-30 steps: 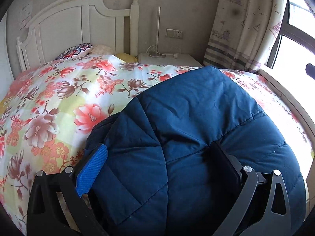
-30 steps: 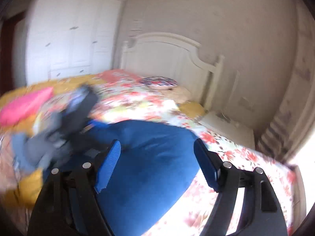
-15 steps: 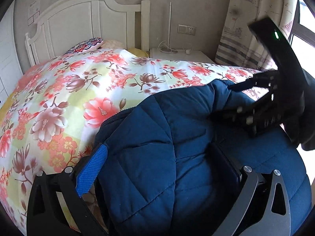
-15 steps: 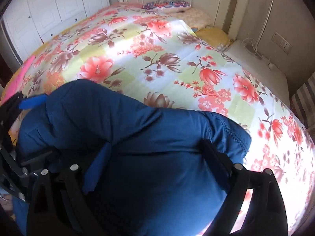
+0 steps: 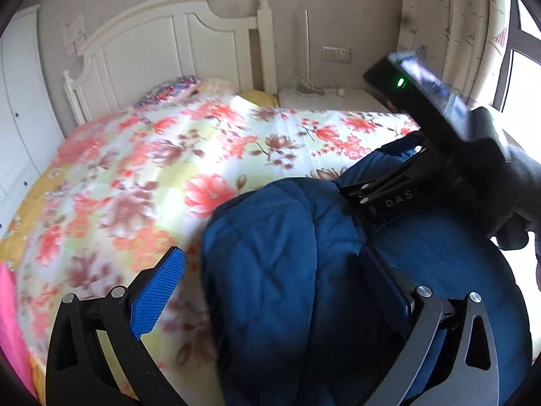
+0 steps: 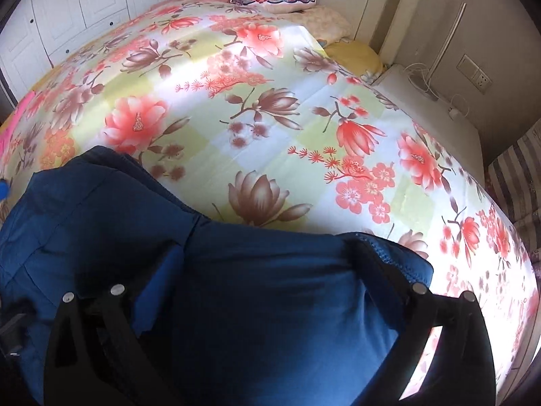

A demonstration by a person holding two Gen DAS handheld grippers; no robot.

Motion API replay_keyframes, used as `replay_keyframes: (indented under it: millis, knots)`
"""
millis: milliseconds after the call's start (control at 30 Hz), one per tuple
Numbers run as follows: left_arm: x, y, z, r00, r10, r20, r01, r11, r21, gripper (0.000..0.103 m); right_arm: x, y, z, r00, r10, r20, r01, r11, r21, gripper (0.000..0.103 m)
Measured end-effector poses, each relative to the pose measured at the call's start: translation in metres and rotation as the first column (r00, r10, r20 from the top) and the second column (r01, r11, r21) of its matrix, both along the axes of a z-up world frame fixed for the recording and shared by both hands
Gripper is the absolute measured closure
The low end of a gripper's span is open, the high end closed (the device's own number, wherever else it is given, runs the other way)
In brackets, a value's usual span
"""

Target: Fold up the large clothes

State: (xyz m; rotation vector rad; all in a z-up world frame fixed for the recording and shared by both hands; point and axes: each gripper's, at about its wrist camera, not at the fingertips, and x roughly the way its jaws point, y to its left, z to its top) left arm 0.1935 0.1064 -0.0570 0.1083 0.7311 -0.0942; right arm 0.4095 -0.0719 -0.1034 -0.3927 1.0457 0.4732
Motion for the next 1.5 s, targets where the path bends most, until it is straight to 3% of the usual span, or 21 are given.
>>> replay_keyframes:
  millis: [67,133,200,300,433,500,533,600,633,700,800,867,967,1033,1100,1167,1233,1300,1400,1467,1500]
  knots:
    - [-0.019,0.002,0.006,1.000,0.011,0.016,-0.011,1.000,0.016,0.004,-0.002,-0.001,0.002,1.000,-0.004,0.006,0.004,1.000,0.013,0.004]
    - [-0.025,0.001,-0.012,0.999,0.014,-0.050,-0.011,0.998,0.056,0.004,-0.004,0.000,0.005,1.000,-0.005,0.017,0.005,1.000,0.012,0.004]
    - [-0.027,0.011,-0.031,0.998,0.023,-0.058,-0.025,0.999,-0.031,0.004,-0.007,0.001,0.008,0.999,-0.008,0.035,0.008,1.000,0.008,0.004]
    - [-0.027,0.020,-0.038,0.998,0.016,-0.058,-0.021,0.996,-0.085,0.004,-0.021,-0.001,0.028,0.997,-0.020,0.077,0.022,0.999,-0.027,0.006]
    - [-0.027,0.025,-0.040,0.999,0.007,-0.051,-0.013,0.993,-0.118,0.004,-0.088,-0.026,0.084,0.978,0.001,0.211,-0.031,0.990,0.139,0.006]
    - [-0.027,0.026,-0.042,0.999,0.006,-0.051,-0.013,0.990,-0.141,0.004,-0.128,-0.035,0.094,0.964,0.022,0.265,-0.066,0.986,0.156,0.006]
    - [-0.027,0.025,-0.042,0.999,0.005,-0.051,-0.013,0.989,-0.147,0.004,-0.143,-0.038,0.091,0.961,0.031,0.274,-0.072,0.988,0.139,0.005]
    - [-0.026,0.026,-0.043,0.998,0.005,-0.055,-0.014,0.988,-0.155,0.004,-0.154,-0.037,0.054,0.978,0.059,0.201,-0.069,0.997,0.045,0.006]
    - [-0.025,0.026,-0.044,0.998,0.006,-0.062,-0.016,0.988,-0.152,0.004,-0.153,-0.041,0.039,0.983,0.043,0.176,-0.056,0.996,0.069,0.006]
    - [-0.023,0.026,-0.046,0.997,0.004,-0.073,-0.015,0.987,-0.162,0.004,-0.142,-0.061,0.023,0.996,-0.009,0.085,-0.011,0.971,0.238,0.003]
    - [-0.025,0.026,-0.046,0.998,0.004,-0.070,-0.015,0.986,-0.163,0.004,-0.148,-0.055,0.032,0.993,-0.007,0.116,-0.013,0.985,0.172,0.006]
    - [-0.025,0.027,-0.046,0.998,0.006,-0.067,-0.017,0.985,-0.169,0.004,-0.170,-0.045,0.056,0.981,0.000,0.196,-0.019,0.995,0.097,0.011]
    - [-0.025,0.030,-0.047,0.997,0.000,-0.071,-0.013,0.982,-0.189,0.004,-0.224,-0.044,0.088,0.954,0.062,0.294,-0.118,0.978,0.174,0.009]
    - [-0.024,0.031,-0.048,0.998,-0.002,-0.070,-0.012,0.980,-0.200,0.004,-0.247,-0.037,0.082,0.949,0.100,0.300,-0.153,0.975,0.159,0.008]
    - [-0.024,0.032,-0.048,0.998,-0.003,-0.068,-0.011,0.979,-0.206,0.004,-0.252,-0.019,0.042,0.957,0.141,0.253,-0.151,0.988,0.020,0.008]
    - [-0.025,0.033,-0.050,0.998,-0.003,-0.069,-0.012,0.977,-0.213,0.004,-0.252,-0.023,0.030,0.956,0.111,0.271,-0.140,0.986,0.090,0.006]
    - [-0.026,0.032,-0.049,0.998,-0.003,-0.070,-0.012,0.976,-0.216,0.004,-0.249,-0.026,0.035,0.963,0.110,0.246,-0.136,0.986,0.094,0.006]
    - [-0.028,0.030,-0.048,0.998,0.002,-0.062,-0.015,0.980,-0.198,0.004,-0.261,-0.020,0.050,0.960,0.105,0.258,-0.116,0.993,0.029,0.013]
    - [-0.029,0.031,-0.048,0.998,0.003,-0.061,-0.015,0.978,-0.207,0.004,-0.298,-0.018,0.073,0.922,0.147,0.360,-0.177,0.983,0.054,0.012]
    - [-0.029,0.032,-0.049,0.998,0.002,-0.059,-0.015,0.976,-0.216,0.004,-0.310,-0.020,0.069,0.915,0.163,0.370,-0.203,0.977,0.072,0.010]
    - [-0.029,0.032,-0.048,0.998,0.001,-0.058,-0.014,0.976,-0.218,0.004,-0.310,-0.015,0.052,0.923,0.181,0.340,-0.200,0.979,0.024,0.010]
